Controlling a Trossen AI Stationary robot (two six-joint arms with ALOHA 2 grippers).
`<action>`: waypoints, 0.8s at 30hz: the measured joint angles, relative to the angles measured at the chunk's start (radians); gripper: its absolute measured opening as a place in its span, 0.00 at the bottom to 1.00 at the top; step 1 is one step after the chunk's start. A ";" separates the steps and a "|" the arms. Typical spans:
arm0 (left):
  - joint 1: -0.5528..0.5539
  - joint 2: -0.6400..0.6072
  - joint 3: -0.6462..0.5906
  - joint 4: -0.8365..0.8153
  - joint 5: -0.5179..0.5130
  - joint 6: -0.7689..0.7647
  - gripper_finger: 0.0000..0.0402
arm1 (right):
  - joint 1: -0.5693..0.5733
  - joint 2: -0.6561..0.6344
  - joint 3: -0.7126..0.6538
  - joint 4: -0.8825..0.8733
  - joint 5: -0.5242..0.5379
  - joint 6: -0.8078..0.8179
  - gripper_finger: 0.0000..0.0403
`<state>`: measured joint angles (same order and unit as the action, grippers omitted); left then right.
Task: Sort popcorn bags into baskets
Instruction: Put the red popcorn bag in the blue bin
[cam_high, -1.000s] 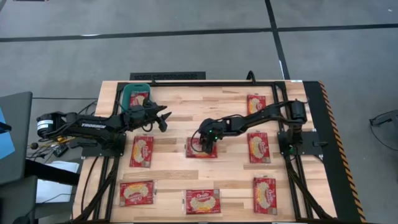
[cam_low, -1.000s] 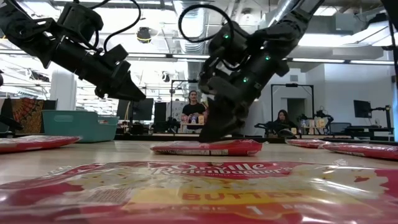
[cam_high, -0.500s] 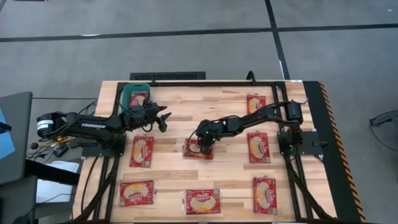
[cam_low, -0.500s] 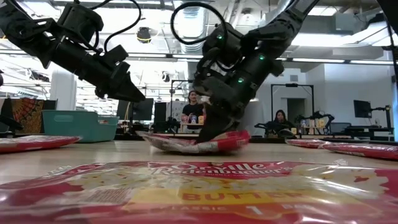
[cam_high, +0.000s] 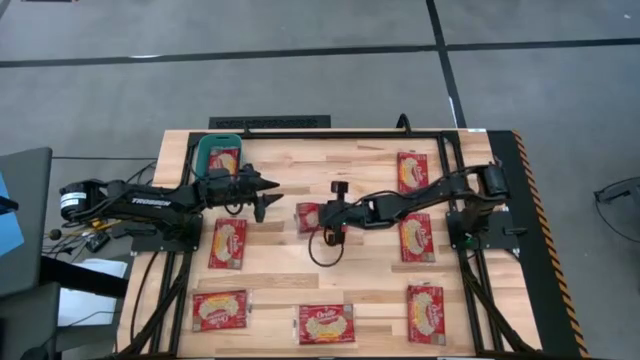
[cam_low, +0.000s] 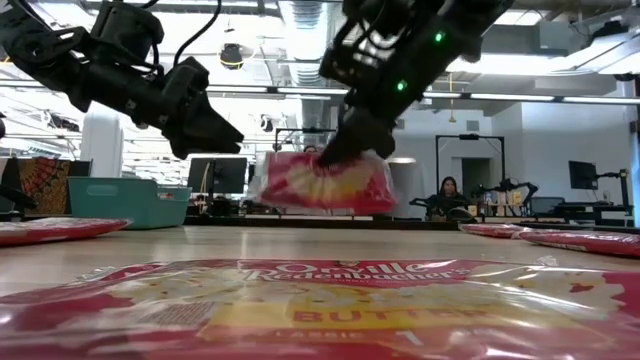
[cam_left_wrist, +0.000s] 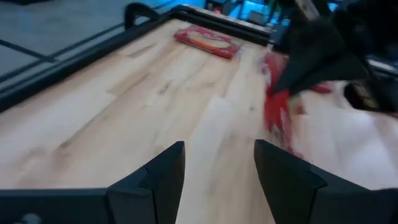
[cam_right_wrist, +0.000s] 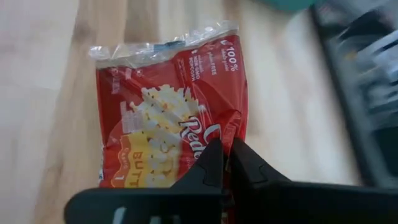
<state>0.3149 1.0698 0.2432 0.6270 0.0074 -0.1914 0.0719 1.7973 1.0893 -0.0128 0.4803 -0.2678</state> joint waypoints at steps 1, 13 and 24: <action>0.000 0.000 0.000 0.001 0.020 -0.005 0.45 | 0.008 -0.005 0.000 0.014 0.029 -0.031 0.03; -0.002 0.002 0.000 0.074 0.187 0.006 0.53 | 0.006 -0.017 0.002 0.084 0.178 -0.126 0.03; -0.042 0.153 0.104 0.063 0.113 0.031 0.70 | 0.000 -0.019 0.002 0.174 0.173 -0.202 0.03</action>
<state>0.2730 1.2226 0.3472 0.6895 0.1208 -0.1605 0.0723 1.7786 1.0908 0.1611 0.6531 -0.4696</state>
